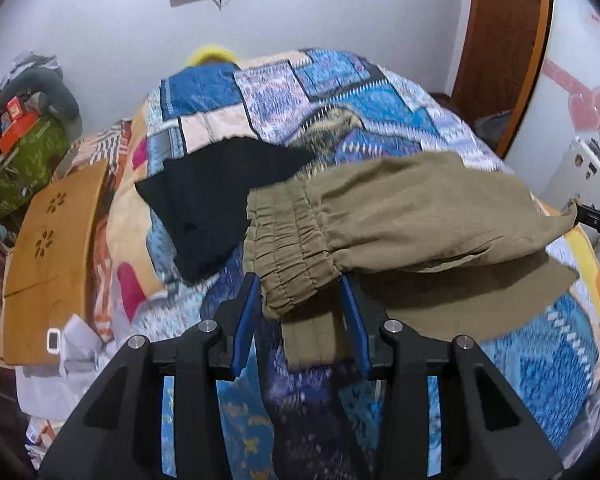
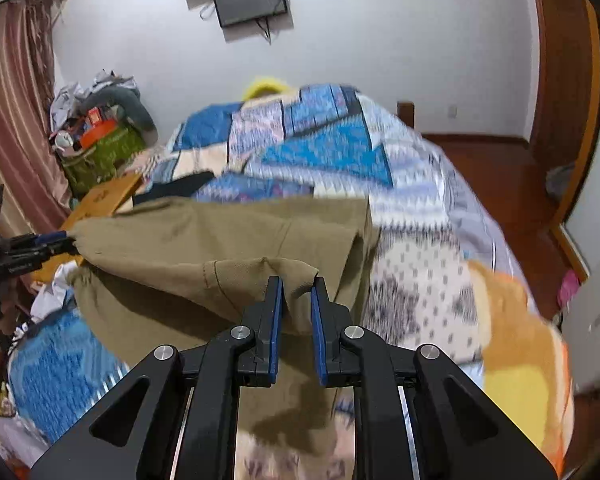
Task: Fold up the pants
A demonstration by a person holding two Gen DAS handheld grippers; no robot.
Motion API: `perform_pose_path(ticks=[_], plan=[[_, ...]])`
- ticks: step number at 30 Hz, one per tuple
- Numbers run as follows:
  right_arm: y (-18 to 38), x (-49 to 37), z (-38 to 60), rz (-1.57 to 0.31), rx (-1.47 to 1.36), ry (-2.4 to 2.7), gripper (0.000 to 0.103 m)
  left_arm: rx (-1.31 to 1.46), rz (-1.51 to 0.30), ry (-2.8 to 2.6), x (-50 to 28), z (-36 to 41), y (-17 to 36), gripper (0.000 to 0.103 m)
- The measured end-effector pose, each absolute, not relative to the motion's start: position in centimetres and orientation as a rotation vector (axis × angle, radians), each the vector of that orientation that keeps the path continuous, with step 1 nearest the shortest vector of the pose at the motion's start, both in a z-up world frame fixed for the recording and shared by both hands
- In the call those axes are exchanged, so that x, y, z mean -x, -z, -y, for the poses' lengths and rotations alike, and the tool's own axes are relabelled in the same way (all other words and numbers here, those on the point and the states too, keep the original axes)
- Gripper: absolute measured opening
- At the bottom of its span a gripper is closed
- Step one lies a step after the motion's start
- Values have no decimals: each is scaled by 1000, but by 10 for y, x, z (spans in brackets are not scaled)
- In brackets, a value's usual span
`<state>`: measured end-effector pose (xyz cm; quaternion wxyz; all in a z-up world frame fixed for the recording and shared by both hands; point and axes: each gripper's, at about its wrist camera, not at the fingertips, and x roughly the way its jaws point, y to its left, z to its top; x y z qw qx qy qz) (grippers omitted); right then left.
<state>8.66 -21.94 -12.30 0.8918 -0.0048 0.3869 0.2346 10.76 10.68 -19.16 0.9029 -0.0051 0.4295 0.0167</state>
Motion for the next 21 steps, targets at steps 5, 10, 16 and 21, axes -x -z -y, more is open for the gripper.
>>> perform_pose_path(ticks=[5, 10, 16, 21], plan=[[146, -71, 232, -866, -19, -449, 13, -1, -924, -51, -96, -106, 202, 41], [144, -56, 238, -885, -14, -420, 13, 30, -896, -68, -81, -111, 192, 41], [114, -48, 240, -799, 13, -394, 17, -51, -849, -97, -79, -102, 166, 64], [95, -45, 214, -735, 51, -474, 50, -140, -827, -80, -87, -85, 155, 96]])
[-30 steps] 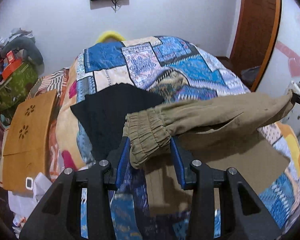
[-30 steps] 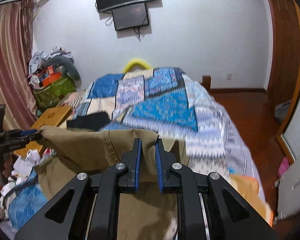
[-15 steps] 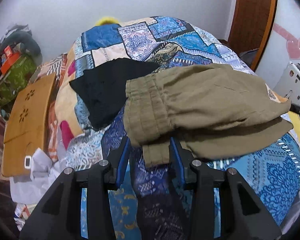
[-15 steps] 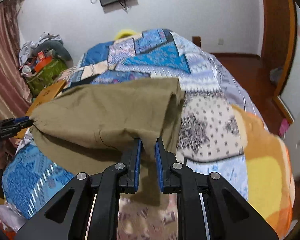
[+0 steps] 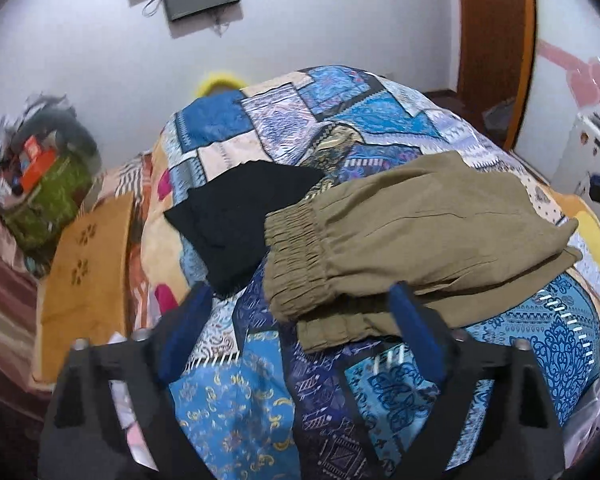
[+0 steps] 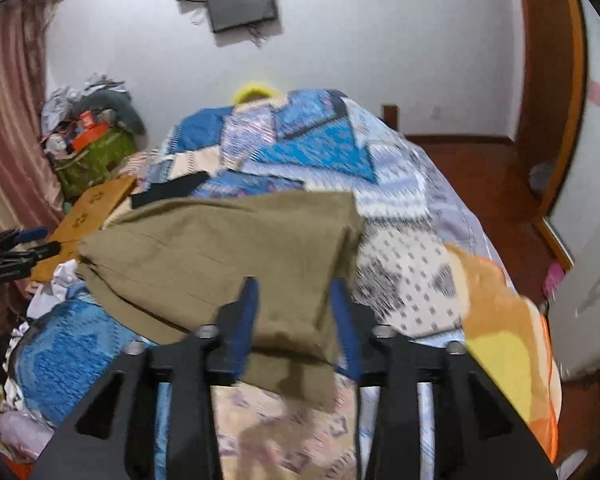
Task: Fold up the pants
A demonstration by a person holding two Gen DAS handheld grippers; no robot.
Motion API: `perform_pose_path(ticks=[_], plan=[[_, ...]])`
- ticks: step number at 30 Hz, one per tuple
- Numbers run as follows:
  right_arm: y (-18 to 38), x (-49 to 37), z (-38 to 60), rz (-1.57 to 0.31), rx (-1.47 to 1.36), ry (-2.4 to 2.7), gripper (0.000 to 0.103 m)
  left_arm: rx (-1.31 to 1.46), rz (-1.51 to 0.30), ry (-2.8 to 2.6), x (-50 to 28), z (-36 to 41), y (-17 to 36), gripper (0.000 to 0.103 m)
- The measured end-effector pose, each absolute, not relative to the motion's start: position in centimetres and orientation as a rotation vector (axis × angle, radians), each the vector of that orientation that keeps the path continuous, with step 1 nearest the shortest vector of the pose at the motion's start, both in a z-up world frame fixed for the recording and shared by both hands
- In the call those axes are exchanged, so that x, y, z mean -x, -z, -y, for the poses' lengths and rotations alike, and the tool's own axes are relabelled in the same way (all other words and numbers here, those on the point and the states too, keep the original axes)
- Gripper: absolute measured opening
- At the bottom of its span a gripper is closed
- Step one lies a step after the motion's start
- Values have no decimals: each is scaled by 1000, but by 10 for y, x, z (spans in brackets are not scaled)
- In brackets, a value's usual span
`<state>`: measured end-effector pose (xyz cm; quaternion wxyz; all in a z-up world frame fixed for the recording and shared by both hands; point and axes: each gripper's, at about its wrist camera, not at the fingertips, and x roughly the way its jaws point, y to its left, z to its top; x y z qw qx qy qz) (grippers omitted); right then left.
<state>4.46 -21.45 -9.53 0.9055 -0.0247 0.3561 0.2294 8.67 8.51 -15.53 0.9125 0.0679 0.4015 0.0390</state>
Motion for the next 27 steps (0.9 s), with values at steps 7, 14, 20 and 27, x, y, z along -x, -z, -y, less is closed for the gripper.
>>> perform_pose_path(ticks=[7, 14, 20, 27], plan=[[102, -47, 170, -740, 101, -574, 77, -297, -869, 9, -103, -43, 178, 97], [130, -48, 133, -823, 171, -687, 77, -404, -894, 62, -122, -11, 203, 97], [143, -51, 106, -851, 258, -746, 77, -297, -914, 112, -143, -15, 191, 94], [149, -62, 91, -835, 312, -751, 37, -201, -954, 187, -148, -18, 182, 71]])
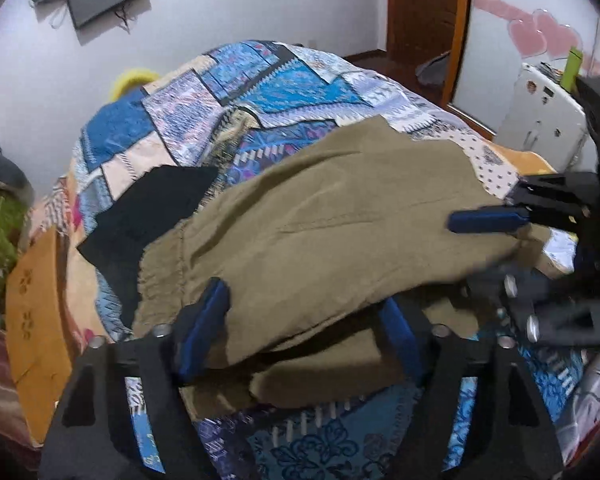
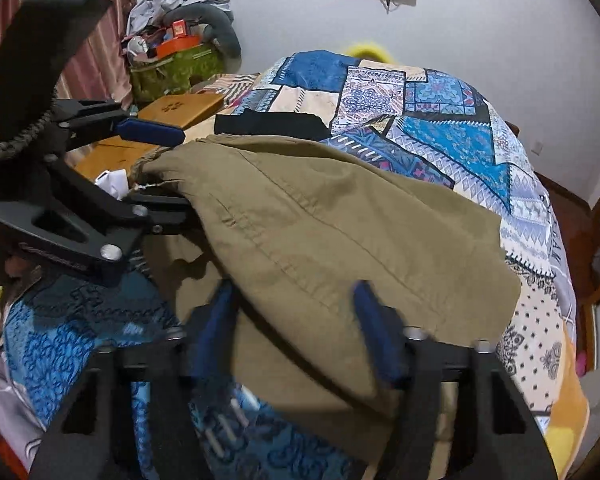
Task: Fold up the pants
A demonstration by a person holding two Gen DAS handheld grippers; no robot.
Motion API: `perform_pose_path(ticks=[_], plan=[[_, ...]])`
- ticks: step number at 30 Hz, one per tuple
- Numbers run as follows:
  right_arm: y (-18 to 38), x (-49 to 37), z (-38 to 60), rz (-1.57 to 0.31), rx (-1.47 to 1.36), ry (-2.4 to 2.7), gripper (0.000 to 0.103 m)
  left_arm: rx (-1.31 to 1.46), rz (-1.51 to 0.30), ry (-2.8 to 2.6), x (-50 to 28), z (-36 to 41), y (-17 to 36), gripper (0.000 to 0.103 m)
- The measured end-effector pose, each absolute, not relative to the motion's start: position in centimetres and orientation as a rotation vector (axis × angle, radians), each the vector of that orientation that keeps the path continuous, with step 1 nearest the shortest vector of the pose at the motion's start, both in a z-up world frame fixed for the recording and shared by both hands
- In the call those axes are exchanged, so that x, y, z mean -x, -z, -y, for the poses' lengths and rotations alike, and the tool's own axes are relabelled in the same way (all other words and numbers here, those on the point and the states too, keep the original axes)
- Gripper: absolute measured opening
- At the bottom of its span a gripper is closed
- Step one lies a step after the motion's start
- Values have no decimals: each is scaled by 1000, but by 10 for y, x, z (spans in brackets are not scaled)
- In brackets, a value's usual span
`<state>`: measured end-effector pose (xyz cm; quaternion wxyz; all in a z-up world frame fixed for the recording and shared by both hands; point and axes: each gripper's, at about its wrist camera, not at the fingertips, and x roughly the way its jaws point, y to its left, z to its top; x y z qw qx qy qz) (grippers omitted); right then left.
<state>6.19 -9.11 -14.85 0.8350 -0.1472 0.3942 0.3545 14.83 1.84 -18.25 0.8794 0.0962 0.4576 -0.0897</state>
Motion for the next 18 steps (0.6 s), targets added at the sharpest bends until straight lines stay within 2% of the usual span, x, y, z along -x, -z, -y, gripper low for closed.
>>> perform_pose_path(ticks=[1, 2, 3, 4, 6, 13, 18], plan=[[146, -63, 93, -824, 300, -755, 28, -221, -957, 190, -146, -16, 185, 69], [143, -62, 94, -811, 292, -755, 23, -241, -955, 187, -143, -14, 188, 66], [139, -61, 95, -793, 292, -755, 15, -257, -953, 183, -142, -12, 190, 59], [136, -59, 96, -773, 298, -754, 11, -286, -945, 168, -140, -10, 192, 41], [131, -56, 97, -739, 327, -751, 10, -339, -914, 91, -138, -8, 193, 14], [115, -44, 103, -673, 352, -737, 8, -297, -836, 102, -127, -7, 164, 9], [121, -38, 113, -704, 319, -735, 8, -303, -868, 142, -119, -2, 172, 9]])
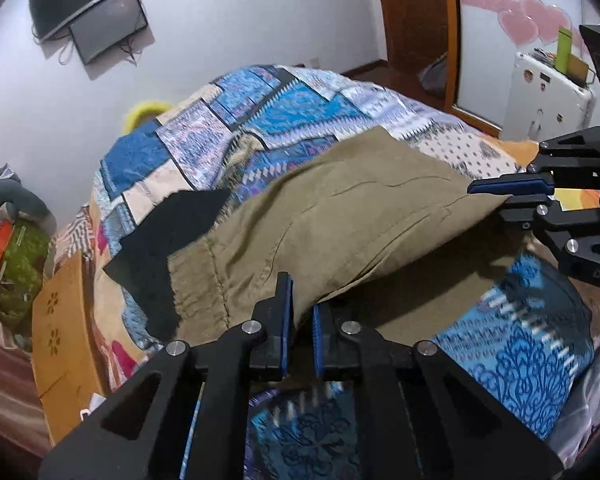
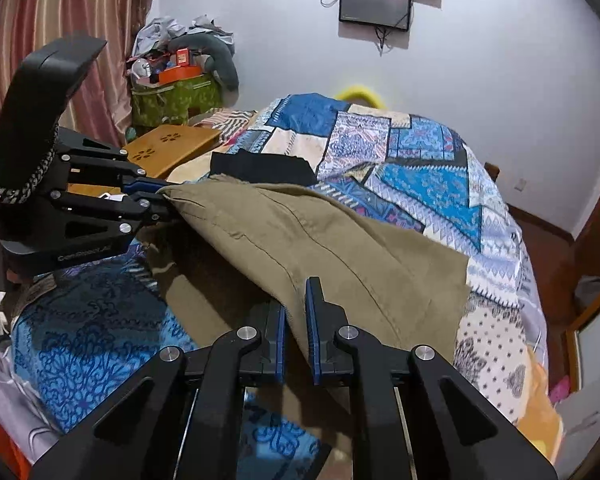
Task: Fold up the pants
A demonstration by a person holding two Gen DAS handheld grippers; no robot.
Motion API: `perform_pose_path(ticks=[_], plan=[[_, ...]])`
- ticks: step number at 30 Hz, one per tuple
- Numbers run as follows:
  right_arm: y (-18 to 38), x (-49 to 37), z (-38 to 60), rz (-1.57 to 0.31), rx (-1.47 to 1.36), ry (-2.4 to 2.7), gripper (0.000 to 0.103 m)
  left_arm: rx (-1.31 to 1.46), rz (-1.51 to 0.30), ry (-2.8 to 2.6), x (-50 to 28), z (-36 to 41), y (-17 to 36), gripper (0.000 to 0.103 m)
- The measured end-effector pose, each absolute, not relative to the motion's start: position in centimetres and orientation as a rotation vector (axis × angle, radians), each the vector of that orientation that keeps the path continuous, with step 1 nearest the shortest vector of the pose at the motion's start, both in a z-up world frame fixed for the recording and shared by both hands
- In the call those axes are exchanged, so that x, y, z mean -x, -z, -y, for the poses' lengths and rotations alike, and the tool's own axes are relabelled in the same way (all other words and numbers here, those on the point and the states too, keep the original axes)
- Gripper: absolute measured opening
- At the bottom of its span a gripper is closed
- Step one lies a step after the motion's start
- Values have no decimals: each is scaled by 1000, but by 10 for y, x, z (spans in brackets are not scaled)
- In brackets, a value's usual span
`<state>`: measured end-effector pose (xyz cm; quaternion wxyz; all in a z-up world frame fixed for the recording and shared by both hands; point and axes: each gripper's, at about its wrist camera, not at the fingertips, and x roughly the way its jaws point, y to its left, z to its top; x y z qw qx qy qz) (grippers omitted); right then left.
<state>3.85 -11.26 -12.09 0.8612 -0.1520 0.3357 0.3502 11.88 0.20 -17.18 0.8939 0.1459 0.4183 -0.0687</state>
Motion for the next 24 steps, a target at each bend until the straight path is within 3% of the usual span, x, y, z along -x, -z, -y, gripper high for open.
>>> perform_pose_path(ticks=[5, 11, 16, 24], plan=[[139, -36, 117, -782, 261, -746, 9, -232, -936, 177, -111, -3, 190, 9], [149, -36, 123, -876, 198, -759, 17, -161, -994, 185, -104, -13, 192, 21], [136, -34, 136, -895, 99, -796, 32, -73, -999, 186, -96, -28, 178, 45], [116, -43, 131, -839, 15, -794, 43, 27, -924, 95, -109, -57, 148, 55]])
